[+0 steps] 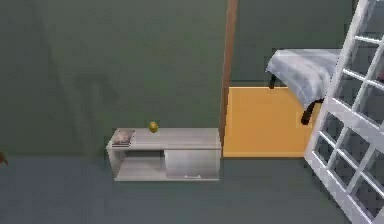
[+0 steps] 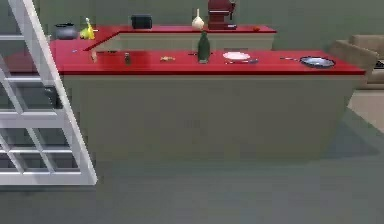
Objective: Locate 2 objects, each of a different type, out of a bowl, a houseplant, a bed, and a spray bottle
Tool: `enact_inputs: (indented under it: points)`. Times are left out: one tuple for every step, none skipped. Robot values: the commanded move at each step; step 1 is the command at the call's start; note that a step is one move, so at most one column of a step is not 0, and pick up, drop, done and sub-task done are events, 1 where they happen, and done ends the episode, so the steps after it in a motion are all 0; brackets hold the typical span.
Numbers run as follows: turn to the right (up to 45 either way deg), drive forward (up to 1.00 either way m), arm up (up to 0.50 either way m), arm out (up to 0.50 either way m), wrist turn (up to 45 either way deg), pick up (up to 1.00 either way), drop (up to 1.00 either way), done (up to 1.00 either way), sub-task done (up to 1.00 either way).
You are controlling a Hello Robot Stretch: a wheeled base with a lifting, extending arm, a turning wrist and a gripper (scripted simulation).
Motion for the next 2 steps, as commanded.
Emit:
enact_inputs:
  points:
    - [45.0, 0.0, 0.0, 0.0, 0.0, 0.0, 0.0, 0.0, 0.0]
    - [21.0, 0.0, 0.0, 0.0, 0.0, 0.0, 0.0, 0.0, 0.0]
